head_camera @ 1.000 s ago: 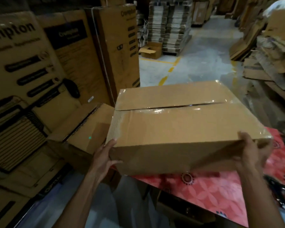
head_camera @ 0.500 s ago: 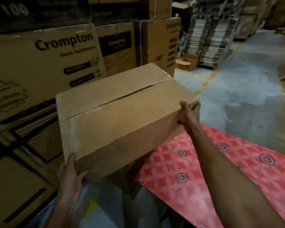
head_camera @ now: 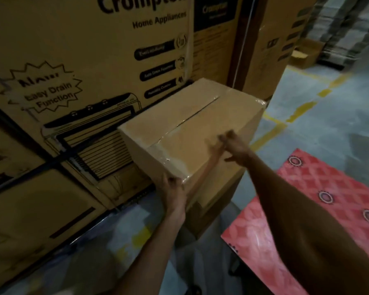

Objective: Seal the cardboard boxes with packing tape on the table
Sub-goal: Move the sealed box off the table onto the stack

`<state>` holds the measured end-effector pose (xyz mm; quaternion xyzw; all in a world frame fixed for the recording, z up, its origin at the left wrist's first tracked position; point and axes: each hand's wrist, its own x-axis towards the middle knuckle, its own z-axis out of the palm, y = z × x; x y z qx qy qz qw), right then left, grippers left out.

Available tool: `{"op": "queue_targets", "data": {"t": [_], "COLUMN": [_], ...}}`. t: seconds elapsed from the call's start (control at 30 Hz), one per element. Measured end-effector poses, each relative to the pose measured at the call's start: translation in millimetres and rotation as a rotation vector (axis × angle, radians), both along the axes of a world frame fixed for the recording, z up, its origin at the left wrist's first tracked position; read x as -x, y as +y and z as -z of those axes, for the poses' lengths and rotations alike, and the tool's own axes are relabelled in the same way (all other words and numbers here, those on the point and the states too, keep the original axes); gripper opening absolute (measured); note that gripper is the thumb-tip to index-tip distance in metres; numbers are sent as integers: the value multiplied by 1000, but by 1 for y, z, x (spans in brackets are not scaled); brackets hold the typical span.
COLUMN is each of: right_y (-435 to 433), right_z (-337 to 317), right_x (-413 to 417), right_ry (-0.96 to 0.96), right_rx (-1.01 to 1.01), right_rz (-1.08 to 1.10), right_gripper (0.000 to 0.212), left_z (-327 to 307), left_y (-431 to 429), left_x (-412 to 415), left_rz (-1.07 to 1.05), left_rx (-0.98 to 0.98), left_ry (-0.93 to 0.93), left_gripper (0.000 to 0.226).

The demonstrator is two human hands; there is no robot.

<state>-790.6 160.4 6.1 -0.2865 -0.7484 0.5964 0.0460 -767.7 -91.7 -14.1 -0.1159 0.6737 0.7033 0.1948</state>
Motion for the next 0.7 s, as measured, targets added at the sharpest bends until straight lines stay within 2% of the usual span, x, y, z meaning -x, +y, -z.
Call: {"op": "queue_targets", "data": {"t": [0.07, 0.13, 0.2, 0.27, 0.33, 0.47, 0.57, 0.7], "right_y": [-25, -41, -45, -42, -36, -28, -26, -12], "right_z": [19, 27, 26, 21, 15, -6, -18, -13], "right_x": [6, 9, 7, -1, -11, -49, -107, -238], "right_ry": [-49, -80, -65, -57, 7, 65, 177, 231], "right_rx": [-288, -434, -474, -497, -452, -107, 11, -26], "right_rz": [-113, -102, -52, -56, -9, 284, 449, 679], "right_gripper": [67, 70, 69, 63, 45, 25, 17, 14], "left_z": [6, 2, -4, -10, -20, -32, -32, -23], "left_y": [11, 14, 11, 6, 6, 35, 74, 140], "left_x": [9, 10, 5, -4, -16, -33, -52, -119], "left_rz": [44, 79, 87, 33, 7, 255, 418, 702], "left_rx": [40, 101, 146, 175, 140, 71, 70, 103], "left_ry": [-39, -32, 22, 118, 219, 300, 306, 345], "left_gripper": [79, 87, 78, 58, 36, 16, 13, 28]}}
